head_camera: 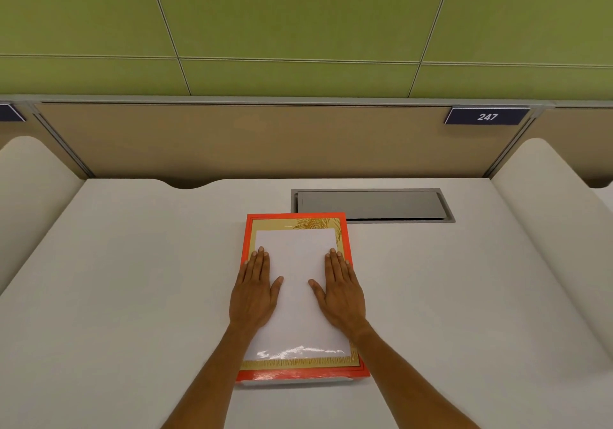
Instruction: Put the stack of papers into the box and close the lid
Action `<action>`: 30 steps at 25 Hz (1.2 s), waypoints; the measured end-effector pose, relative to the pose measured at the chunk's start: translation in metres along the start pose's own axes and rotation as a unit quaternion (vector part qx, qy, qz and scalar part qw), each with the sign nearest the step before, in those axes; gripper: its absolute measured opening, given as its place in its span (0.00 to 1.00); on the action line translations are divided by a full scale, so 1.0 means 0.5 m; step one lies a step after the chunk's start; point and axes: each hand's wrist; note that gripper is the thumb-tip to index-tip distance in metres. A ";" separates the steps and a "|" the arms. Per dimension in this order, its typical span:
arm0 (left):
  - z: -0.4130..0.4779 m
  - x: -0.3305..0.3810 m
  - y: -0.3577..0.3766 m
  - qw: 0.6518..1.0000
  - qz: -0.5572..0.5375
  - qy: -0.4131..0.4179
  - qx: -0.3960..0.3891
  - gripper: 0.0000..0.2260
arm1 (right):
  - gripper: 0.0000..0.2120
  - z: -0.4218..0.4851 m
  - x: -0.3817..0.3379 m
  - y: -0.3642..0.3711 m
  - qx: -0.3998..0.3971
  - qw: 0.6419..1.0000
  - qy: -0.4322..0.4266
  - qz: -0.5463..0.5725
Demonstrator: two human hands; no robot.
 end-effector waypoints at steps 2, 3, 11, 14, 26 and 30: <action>0.000 0.003 0.000 1.000 0.000 -0.001 -0.009 0.35 | 0.38 -0.001 0.002 -0.005 -0.009 1.000 -0.005 0.001; 0.000 0.004 -0.002 1.000 0.001 -0.001 -0.010 0.36 | 0.39 -0.003 0.005 -0.009 -0.008 1.000 -0.008 0.005; 0.013 0.128 -0.043 0.999 -0.019 -0.001 0.037 0.39 | 0.40 -0.009 0.103 -0.085 0.021 1.000 -0.009 0.005; 0.021 0.212 -0.044 0.998 -0.035 0.002 0.051 0.39 | 0.39 -0.013 0.159 -0.124 0.031 0.999 0.009 -0.010; 0.040 0.424 -0.062 0.995 -0.037 0.004 0.097 0.37 | 0.40 -0.011 0.359 -0.246 0.074 0.997 0.019 0.000; 0.044 0.428 -0.071 0.989 -0.054 0.003 0.137 0.36 | 0.42 0.002 0.361 -0.271 0.078 0.997 0.000 0.030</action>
Point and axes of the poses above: each hand's wrist, its own z-axis towards the middle knuckle, its own y-axis out of the palm, x = y × z, and after that the axes turned 13 degrees about y, right-handed
